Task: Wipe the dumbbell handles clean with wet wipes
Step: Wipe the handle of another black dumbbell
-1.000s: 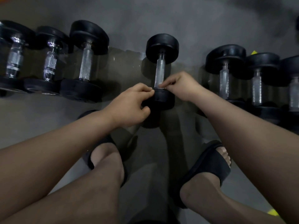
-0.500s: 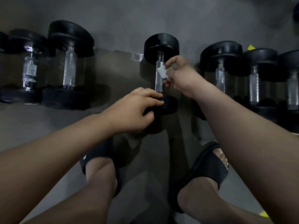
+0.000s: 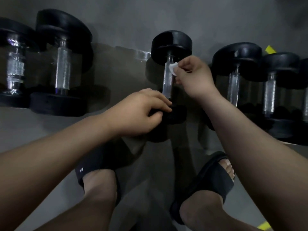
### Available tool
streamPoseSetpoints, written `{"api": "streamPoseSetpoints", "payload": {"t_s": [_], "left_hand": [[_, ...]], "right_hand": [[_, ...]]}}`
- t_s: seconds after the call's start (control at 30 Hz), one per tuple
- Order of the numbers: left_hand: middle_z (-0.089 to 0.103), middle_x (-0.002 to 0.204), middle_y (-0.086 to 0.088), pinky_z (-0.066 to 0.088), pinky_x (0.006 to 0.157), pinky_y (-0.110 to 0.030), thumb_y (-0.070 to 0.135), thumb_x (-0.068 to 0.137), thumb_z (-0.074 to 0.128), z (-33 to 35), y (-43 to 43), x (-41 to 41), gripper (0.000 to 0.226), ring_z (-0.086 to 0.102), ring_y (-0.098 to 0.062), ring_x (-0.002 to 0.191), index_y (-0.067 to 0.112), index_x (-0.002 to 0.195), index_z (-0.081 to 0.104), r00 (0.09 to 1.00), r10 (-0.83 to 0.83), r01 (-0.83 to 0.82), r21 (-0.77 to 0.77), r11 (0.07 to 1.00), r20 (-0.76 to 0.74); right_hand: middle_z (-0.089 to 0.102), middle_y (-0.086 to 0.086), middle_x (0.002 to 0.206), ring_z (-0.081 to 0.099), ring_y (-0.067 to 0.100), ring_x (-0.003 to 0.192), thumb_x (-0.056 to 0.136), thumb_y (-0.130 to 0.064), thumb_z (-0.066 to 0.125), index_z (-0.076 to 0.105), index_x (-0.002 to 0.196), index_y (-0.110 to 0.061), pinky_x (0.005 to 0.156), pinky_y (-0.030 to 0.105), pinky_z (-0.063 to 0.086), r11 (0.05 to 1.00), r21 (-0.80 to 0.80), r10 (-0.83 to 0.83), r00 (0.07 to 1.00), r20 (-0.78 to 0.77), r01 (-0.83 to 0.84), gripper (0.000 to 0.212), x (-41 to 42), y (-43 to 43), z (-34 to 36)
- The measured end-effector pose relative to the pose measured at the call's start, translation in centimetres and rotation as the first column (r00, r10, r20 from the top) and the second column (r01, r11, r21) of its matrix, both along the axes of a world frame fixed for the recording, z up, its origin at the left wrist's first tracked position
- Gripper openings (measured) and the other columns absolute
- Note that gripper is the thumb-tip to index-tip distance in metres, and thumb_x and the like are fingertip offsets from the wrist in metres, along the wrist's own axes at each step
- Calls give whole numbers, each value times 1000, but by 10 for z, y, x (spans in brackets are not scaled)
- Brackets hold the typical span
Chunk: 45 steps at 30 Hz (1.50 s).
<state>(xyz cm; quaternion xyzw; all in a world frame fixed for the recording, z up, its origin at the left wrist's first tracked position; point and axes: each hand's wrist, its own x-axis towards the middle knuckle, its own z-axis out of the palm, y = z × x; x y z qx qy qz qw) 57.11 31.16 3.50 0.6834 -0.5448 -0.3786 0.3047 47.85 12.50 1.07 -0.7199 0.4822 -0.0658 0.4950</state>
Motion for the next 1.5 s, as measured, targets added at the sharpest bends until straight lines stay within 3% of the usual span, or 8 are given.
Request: {"api": "streamPoseSetpoints", "payload": {"t_s": [0.17,0.3,0.43,0.57,0.7,1.2,1.37,1.5], "left_hand": [[65,111,13,53,95,-29,30,79,58,-8,4,22,38,65,-4,101,28,114,75,995,76,-67,123,990,-65],[62,113,13,50,94,-21,31,79,58,-10,10,20,46,64,-5,100,32,123,70,989,71,-43,203,978,-131],[58,116,15,46,91,-14,29,82,59,-10,11,16,47,63,-4,99,34,128,67,990,58,-31,203,979,-130],[56,120,14,44,92,-11,32,81,57,-7,10,13,53,61,-4,103,31,134,64,995,25,-5,201,980,-97],[54,122,17,47,96,-18,36,78,56,-4,8,7,59,62,-5,104,32,136,62,991,34,-5,223,975,-127],[55,132,13,23,95,2,14,91,63,-8,0,0,51,49,-5,122,30,140,59,999,-14,21,161,987,-43],[55,136,13,25,101,-1,13,91,63,-7,3,-1,52,48,-2,126,29,141,59,999,-20,26,147,989,-43],[57,137,12,28,106,-5,10,90,62,-9,6,0,52,48,-2,127,26,139,60,998,0,9,132,991,-66]], "right_hand": [[62,-3,84,59,0,70,95,-24,65,63,102,-17,57,10,44,959,-262,97,994,-42,-104,10,-5,5,-6],[55,-3,95,52,5,80,90,-19,65,73,100,-15,72,1,36,870,-453,187,980,-64,-195,13,-12,14,-13],[58,-1,104,51,5,90,97,-20,59,72,117,-16,74,1,33,837,-466,277,956,-93,-288,24,-11,15,-13],[61,4,103,57,18,89,100,-23,53,64,116,-16,70,22,33,819,-498,240,959,-151,-284,21,-1,7,-15],[62,14,98,60,26,86,101,-20,54,70,107,-5,70,23,35,773,-559,262,954,-148,-299,22,-10,8,-24],[62,16,98,61,35,87,96,-17,52,72,110,-6,71,38,50,633,-539,482,828,-288,-556,27,-24,1,-2],[60,14,103,60,30,91,101,-18,49,73,113,-8,79,39,47,675,-522,428,853,-298,-522,28,2,-11,4],[66,14,97,64,32,88,98,-20,56,75,111,-10,78,40,52,571,-486,594,742,-310,-661,25,-25,-5,6]]}}
